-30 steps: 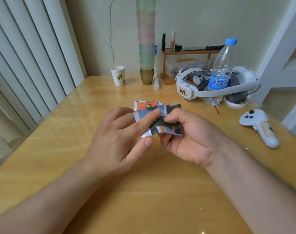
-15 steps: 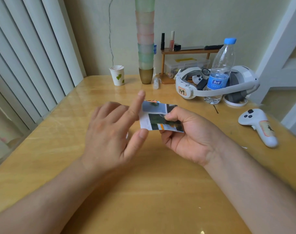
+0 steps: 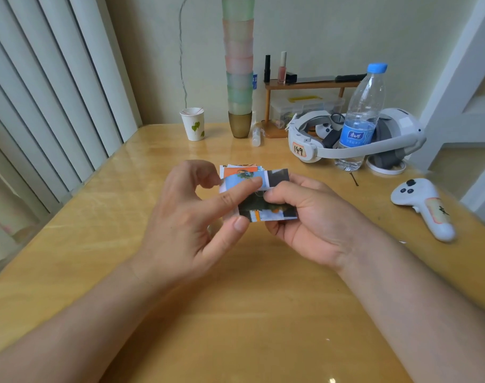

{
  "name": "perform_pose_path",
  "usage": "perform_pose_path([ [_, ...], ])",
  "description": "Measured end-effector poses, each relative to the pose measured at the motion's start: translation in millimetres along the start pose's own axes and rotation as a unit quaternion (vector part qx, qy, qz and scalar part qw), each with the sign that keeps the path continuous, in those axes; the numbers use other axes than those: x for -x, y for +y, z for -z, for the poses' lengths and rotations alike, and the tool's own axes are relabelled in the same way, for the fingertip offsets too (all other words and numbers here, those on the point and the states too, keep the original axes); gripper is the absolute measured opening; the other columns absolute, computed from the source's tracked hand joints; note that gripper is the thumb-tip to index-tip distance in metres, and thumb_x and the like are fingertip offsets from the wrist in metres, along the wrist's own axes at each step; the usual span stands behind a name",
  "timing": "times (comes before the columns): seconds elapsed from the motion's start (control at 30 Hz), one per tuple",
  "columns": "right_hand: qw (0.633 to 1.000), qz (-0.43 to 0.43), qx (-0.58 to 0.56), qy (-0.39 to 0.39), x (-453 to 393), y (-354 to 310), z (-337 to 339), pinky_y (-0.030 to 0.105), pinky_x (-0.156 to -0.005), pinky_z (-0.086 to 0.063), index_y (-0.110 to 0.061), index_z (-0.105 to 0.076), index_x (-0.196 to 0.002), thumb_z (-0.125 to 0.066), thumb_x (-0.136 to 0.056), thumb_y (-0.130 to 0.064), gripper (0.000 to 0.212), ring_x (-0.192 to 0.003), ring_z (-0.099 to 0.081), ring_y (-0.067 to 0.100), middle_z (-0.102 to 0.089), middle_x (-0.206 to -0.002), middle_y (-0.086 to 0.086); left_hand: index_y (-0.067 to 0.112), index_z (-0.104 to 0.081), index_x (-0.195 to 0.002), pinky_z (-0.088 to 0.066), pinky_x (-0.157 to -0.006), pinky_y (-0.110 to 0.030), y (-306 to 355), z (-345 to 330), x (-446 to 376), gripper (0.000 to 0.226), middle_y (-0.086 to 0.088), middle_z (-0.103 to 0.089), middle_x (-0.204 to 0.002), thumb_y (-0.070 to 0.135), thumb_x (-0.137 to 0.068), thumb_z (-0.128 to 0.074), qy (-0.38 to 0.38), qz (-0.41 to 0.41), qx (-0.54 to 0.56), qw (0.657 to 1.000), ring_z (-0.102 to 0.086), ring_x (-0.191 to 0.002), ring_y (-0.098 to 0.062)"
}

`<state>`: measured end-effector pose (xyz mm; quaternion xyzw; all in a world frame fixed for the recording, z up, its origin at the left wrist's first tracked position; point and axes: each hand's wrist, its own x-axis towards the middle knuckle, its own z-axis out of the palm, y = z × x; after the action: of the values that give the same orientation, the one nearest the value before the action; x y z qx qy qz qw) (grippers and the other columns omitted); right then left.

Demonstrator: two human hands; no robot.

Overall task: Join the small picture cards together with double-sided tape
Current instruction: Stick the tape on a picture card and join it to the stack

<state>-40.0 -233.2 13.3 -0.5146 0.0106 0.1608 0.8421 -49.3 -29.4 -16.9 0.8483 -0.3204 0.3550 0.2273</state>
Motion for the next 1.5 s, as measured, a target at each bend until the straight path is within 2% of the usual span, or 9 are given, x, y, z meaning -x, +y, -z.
perform_pose_path([
  [0.47,0.996,-0.021,-0.074,-0.051,-2,-7,13,0.026,-0.074,-0.051,0.001,-0.065,-0.125,-0.064,-0.084,-0.001,0.042,-0.104,-0.061,0.025,-0.066,-0.119,0.018,0.043,-0.055,-0.146,-0.041,-0.103,-0.044,0,3,-6,0.049,-0.013,-0.045,-0.127,0.06,-0.104,-0.038,-0.033,0.016,-0.073,0.997,-0.044,-0.111,-0.035],
  [0.7,0.998,0.017,0.003,-0.057,-5,-1,15,0.04,-0.104,-0.047,0.005,-0.064,-0.129,-0.071,-0.083,-0.007,0.047,-0.125,-0.062,0.042,-0.066,-0.131,0.029,0.062,-0.038,-0.151,-0.027,-0.114,-0.042,4,0,-1,0.057,0.003,-0.026,-0.148,0.078,-0.098,-0.022,-0.133,0.086,0.019,0.987,-0.029,-0.128,-0.027],
  [0.83,0.998,0.024,0.013,-0.061,-6,-2,14,0.025,-0.072,-0.059,-0.001,-0.07,-0.118,-0.071,-0.077,-0.006,0.041,-0.096,-0.071,0.026,-0.074,-0.109,0.018,0.067,-0.033,-0.15,-0.017,-0.118,-0.038,5,0,3,0.06,0.01,-0.015,-0.155,0.083,-0.095,-0.013,-0.162,0.112,0.109,0.974,-0.019,-0.142,-0.024],
  [1.03,0.998,0.027,-0.01,-0.047,-4,-3,11,0.024,-0.059,-0.057,-0.006,-0.071,-0.112,-0.061,-0.091,0.007,0.026,-0.08,-0.073,0.019,-0.074,-0.099,0.014,0.081,-0.046,-0.127,-0.02,-0.124,-0.036,2,-29,0,0.078,0.049,-0.018,-0.145,0.106,-0.068,-0.002,-0.12,0.202,0.268,0.934,-0.025,-0.145,-0.004],
  [1.1,0.998,0.033,-0.016,-0.046,-4,-4,11,0.022,-0.056,-0.056,-0.01,-0.072,-0.104,-0.059,-0.092,0.008,0.025,-0.073,-0.074,0.016,-0.074,-0.088,0.009,0.069,-0.057,-0.129,-0.023,-0.127,-0.038,9,-38,-10,0.101,0.028,-0.032,-0.155,0.115,-0.048,-0.017,-0.105,0.232,0.336,0.907,-0.037,-0.146,-0.014],
  [1.2,0.998,0.04,-0.027,-0.047,-4,-4,10,0.022,-0.055,-0.055,-0.013,-0.071,-0.1,-0.059,-0.092,0.008,0.026,-0.069,-0.073,0.015,-0.074,-0.083,0.006,0.037,-0.056,-0.146,-0.04,-0.115,-0.024,2,-45,-6,0.149,0.004,-0.061,-0.138,0.113,-0.019,-0.046,-0.095,0.24,0.377,0.89,-0.059,-0.131,-0.011],
  [1.33,0.998,0.047,-0.034,-0.03,-5,-2,9,0.026,-0.056,-0.057,-0.014,-0.07,-0.096,-0.059,-0.091,0.011,0.028,-0.072,-0.074,0.018,-0.075,-0.088,0.009,0.071,-0.056,-0.128,-0.03,-0.123,-0.036,-4,-40,0,0.093,0.017,-0.04,-0.153,0.114,-0.052,-0.025,-0.117,0.167,0.161,0.965,-0.041,-0.144,-0.023],
  [1.43,0.998,0.056,-0.028,0.001,-7,1,8,0.032,-0.066,-0.061,-0.015,-0.069,-0.097,-0.06,-0.089,0.013,0.031,-0.078,-0.075,0.02,-0.075,-0.094,0.01,0.052,-0.03,-0.159,-0.019,-0.125,-0.047,10,-24,6,0.078,-0.001,-0.021,-0.169,0.088,-0.09,-0.023,-0.161,0.068,-0.071,0.982,-0.025,-0.15,-0.032],
  [1.5,0.997,0.065,-0.03,0.012,-7,1,7,0.035,-0.071,-0.061,-0.015,-0.068,-0.1,-0.061,-0.089,0.013,0.03,-0.082,-0.075,0.022,-0.075,-0.097,0.01,0.046,-0.025,-0.162,-0.02,-0.121,-0.063,18,-13,5,0.072,-0.012,-0.023,-0.17,0.078,-0.098,-0.021,-0.113,0.012,-0.215,0.97,-0.03,-0.149,-0.043],
])
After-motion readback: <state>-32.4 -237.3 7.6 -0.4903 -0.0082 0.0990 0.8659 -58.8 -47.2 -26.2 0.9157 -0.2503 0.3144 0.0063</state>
